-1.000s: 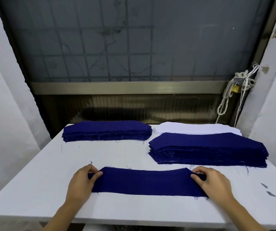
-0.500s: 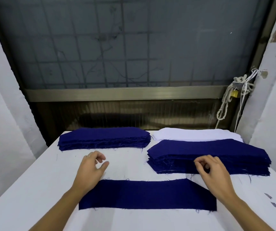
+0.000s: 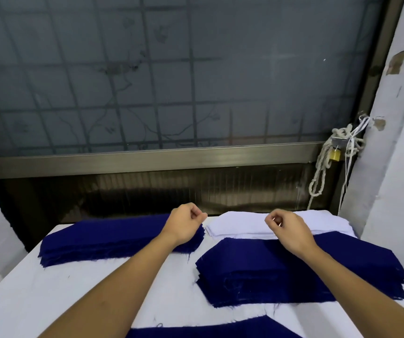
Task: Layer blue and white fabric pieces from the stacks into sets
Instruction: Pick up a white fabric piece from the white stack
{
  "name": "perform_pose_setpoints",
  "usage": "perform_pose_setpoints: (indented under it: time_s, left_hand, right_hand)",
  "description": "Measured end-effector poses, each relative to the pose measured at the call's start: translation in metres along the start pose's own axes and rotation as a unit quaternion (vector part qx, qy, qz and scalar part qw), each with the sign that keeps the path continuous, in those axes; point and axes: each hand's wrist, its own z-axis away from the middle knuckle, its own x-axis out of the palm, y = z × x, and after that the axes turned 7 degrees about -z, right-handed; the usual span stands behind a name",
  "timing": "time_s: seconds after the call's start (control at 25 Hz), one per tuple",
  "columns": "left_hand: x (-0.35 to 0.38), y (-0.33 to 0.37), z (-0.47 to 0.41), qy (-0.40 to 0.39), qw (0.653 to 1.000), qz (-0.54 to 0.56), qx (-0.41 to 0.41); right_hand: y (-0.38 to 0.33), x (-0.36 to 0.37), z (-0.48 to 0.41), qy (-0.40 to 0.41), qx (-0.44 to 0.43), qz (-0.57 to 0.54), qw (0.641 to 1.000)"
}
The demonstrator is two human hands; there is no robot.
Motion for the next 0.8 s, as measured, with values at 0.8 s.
perform_pose_setpoints:
  time_s: [0.8]
  left_hand:
    - [0.096,0.006,-0.108,-0.024,0.985,-0.166,-0.032]
  right_hand:
    - [0.045,0.064,-0.097,-0.078,0.023,0.103,0.991]
